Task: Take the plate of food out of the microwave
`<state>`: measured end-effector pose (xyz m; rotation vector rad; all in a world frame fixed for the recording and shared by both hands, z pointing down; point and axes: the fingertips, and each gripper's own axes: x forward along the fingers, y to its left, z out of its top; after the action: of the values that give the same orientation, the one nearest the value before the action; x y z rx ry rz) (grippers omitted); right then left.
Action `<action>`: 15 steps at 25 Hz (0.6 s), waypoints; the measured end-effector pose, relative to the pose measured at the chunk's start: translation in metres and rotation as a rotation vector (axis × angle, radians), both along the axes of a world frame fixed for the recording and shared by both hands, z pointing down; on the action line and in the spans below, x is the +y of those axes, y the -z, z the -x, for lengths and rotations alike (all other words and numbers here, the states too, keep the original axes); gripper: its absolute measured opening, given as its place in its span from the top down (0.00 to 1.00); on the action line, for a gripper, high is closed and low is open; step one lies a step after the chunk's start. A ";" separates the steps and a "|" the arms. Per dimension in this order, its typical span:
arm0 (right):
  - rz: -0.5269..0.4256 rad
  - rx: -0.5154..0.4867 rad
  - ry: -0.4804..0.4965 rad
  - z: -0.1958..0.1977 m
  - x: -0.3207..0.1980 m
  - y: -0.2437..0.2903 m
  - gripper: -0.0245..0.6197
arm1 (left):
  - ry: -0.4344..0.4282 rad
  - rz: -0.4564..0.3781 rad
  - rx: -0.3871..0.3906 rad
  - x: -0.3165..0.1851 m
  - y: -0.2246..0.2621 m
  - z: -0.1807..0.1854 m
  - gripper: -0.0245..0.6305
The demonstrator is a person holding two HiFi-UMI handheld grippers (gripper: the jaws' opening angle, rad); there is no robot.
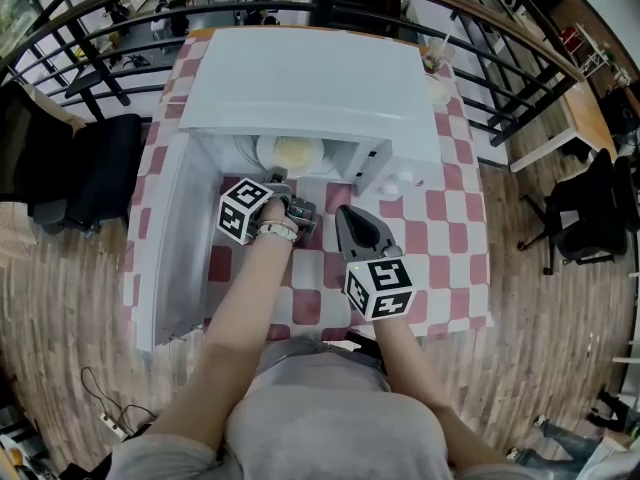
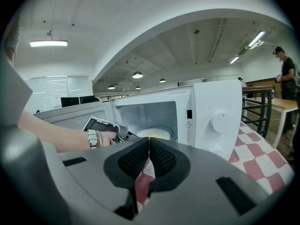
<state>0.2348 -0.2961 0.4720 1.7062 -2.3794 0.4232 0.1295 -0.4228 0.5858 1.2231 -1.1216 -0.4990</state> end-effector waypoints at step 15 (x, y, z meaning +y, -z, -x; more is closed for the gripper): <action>-0.011 0.018 0.007 0.002 0.010 0.004 0.92 | 0.016 -0.119 0.090 0.009 0.007 0.002 0.94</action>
<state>0.2327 -0.2862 0.4679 1.6988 -2.3779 0.3930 0.1279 -0.4139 0.5789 1.2831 -1.0380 -0.6343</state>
